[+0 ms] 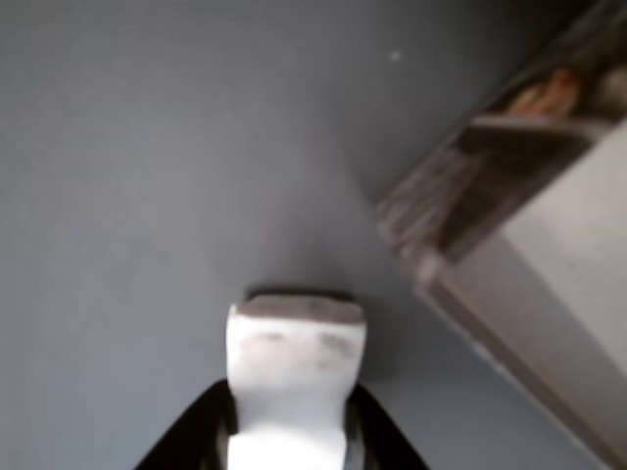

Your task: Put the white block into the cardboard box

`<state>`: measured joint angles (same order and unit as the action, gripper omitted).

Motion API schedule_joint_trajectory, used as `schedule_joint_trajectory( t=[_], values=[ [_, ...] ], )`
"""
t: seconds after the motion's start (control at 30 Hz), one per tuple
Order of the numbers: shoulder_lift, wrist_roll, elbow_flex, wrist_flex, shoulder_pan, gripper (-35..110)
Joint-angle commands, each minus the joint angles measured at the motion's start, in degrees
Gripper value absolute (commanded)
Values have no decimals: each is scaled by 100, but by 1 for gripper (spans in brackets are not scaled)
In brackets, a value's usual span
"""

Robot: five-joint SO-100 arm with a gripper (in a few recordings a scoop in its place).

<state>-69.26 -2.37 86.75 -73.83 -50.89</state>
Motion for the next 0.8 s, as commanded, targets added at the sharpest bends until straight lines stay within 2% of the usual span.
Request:
schedule_joint_trajectory(
  t=[0.0, 0.5, 0.77],
  values=[
    [-88, -62, -299, -141, 53, -2],
    [-765, 97, -756, -773, 26, -2],
    [-879, 70, -1714, -1459, -44, -2]
  ],
)
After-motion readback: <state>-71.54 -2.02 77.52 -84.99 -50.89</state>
